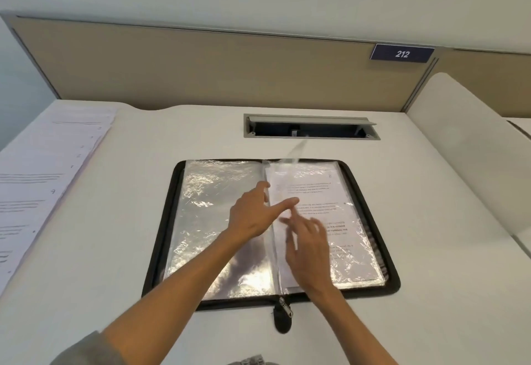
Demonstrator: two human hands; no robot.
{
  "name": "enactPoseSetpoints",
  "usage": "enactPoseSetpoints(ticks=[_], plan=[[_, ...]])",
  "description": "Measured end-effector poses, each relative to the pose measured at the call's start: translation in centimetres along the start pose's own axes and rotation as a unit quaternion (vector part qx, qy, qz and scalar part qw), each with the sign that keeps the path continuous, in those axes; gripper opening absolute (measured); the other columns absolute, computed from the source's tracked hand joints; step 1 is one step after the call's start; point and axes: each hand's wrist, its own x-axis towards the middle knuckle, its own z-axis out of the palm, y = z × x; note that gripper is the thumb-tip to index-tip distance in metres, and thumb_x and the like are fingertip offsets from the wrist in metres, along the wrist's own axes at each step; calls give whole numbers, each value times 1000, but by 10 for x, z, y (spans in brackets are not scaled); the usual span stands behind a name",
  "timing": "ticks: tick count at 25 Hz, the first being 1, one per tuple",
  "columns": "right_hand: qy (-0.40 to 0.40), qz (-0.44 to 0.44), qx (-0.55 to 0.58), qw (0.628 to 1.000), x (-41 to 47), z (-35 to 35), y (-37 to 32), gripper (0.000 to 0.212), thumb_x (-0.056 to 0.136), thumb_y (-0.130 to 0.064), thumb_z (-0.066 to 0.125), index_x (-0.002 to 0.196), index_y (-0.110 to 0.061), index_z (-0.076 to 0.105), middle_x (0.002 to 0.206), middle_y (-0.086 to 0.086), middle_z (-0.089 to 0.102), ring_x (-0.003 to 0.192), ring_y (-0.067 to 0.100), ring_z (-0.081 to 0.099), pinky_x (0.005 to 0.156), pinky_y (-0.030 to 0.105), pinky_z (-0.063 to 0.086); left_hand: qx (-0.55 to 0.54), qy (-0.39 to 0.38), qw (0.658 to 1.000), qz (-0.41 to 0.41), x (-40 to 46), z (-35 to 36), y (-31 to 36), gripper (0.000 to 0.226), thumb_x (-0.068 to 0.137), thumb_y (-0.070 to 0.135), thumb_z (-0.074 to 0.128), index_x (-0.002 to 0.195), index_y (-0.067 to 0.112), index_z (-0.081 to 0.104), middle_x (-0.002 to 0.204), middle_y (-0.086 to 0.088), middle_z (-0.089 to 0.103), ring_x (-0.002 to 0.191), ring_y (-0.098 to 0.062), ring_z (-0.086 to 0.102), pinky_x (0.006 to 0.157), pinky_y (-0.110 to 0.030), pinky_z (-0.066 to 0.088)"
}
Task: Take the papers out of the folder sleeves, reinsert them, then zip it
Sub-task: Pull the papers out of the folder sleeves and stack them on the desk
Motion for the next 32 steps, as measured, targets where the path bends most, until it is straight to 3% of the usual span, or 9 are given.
enactPoseSetpoints(ticks=[3, 7, 9, 12, 16, 20, 23, 27, 32], plan=[[-45, -77, 62, 994, 1, -7, -10, 35, 92, -27, 62, 126, -20, 64, 115, -8, 70, 105, 6, 60, 96, 29, 48, -34, 46, 998, -26, 16, -5, 1, 28, 83, 28, 68, 110, 25, 58, 99, 2, 69, 85, -18, 67, 76, -34, 56], [13, 128, 202, 971, 18, -37, 18, 39, 94, -45, 58, 125, -22, 63, 127, -9, 64, 119, 3, 56, 102, 23, 40, -238, 46, 960, -143, 24, -45, -42, 33, 77, -5, 71, 102, 13, 62, 91, -12, 71, 66, -14, 70, 53, -25, 55], [-35, 243, 128, 961, 21, -42, 60, 51, 93, -49, 58, 135, -20, 55, 141, -3, 53, 131, 14, 47, 109, 33, 37, -276, 35, 938, -205, 24, -70, -71, 36, 76, -8, 72, 107, 9, 63, 87, -13, 70, 57, -11, 69, 49, -23, 54], [-156, 306, -38, 938, 15, -37, 118, 76, 87, -64, 48, 141, -11, 41, 148, 11, 42, 135, 29, 40, 106, 50, 39, -247, 49, 937, -241, 26, -92, -110, 50, 74, -13, 70, 119, 3, 57, 90, -21, 70, 69, -23, 69, 76, -43, 60], [-185, 298, -81, 933, 6, -28, 137, 78, 89, -58, 53, 144, -6, 35, 149, 12, 38, 135, 30, 40, 105, 51, 40, -40, 68, 978, -192, 30, -90, -119, 84, 71, -2, 70, 144, 11, 32, 109, -20, 63, 93, -34, 64, 79, -45, 55], [-113, 281, -36, 952, 7, -25, 130, 69, 87, -40, 66, 144, -12, 39, 144, 6, 46, 130, 28, 47, 105, 47, 41, 222, 158, 961, 39, 31, -57, -106, 73, 80, 13, 66, 146, 9, 35, 147, -17, 37, 135, -37, 33, 101, -52, 39], [-60, 318, 34, 946, 23, -29, 127, 65, 88, -25, 68, 145, -13, 39, 138, 7, 50, 123, 26, 51, 101, 42, 43, 219, 61, 965, 131, 29, -24, -86, 56, 90, 41, 52, 140, 16, 48, 153, -9, 34, 144, -30, 24, 116, -50, 21], [-69, 337, 50, 938, 51, -27, 139, 55, 91, -29, 63, 141, -13, 45, 131, 8, 51, 118, 27, 54, 99, 45, 46, 297, -112, 930, 188, 22, 28, -62, 85, 86, 77, 9, 154, 27, 17, 163, 4, 3, 149, -16, -5, 119, -46, -6], [-67, 330, 50, 940, 82, -15, 152, 50, 92, -32, 59, 137, -11, 51, 127, 8, 55, 117, 27, 53, 97, 42, 45, 302, -138, 921, 201, 15, 58, -56, 81, 90, 75, 14, 156, 29, 6, 162, 7, -9, 147, -9, -15, 119, -42, -13]])
